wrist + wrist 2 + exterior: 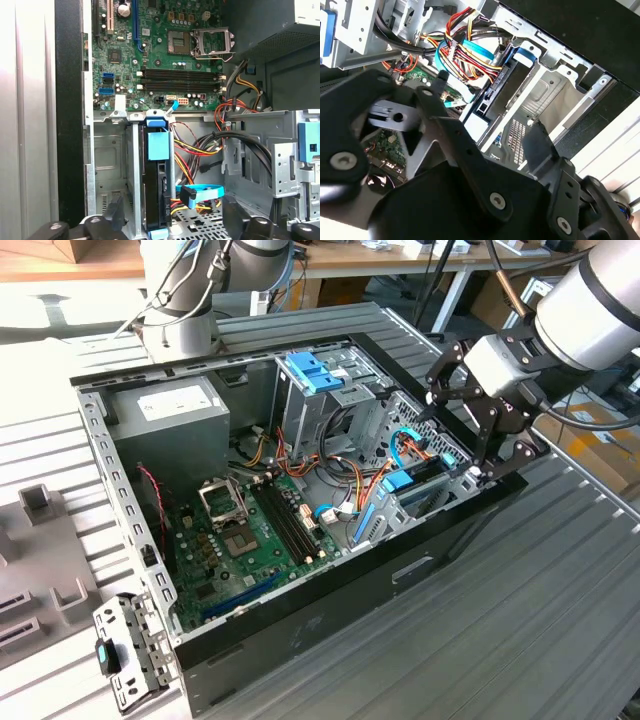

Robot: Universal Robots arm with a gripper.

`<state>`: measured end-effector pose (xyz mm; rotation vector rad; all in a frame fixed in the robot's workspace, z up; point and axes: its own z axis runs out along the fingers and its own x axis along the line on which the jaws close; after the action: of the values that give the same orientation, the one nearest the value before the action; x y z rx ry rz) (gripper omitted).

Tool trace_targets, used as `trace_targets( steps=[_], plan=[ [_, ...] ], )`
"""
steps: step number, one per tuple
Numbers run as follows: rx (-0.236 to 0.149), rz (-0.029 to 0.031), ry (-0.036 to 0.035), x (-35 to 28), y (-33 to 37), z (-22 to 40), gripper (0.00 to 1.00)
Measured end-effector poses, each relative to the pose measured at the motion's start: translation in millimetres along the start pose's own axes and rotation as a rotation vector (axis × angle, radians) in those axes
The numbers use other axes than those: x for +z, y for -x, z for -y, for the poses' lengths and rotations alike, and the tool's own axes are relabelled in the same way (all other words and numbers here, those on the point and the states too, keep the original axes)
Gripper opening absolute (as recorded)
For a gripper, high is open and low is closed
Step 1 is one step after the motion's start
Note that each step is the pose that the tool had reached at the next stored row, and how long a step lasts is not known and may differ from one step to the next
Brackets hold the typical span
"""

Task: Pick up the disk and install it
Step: 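Insert the second disk wire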

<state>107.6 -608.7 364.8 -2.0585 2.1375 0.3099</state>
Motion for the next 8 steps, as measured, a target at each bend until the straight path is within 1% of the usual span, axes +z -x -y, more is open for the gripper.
trace_targets(
  steps=[1, 2, 8],
  plan=[
    [0.0, 0.0, 0.0, 0.0, 0.0, 0.0, 0.77],
    [0.0, 0.0001, 0.0, 0.1, 0.0, 0.0, 0.77],
    [0.0, 0.0, 0.0, 0.0, 0.1, 0.0, 0.41]
  ],
)
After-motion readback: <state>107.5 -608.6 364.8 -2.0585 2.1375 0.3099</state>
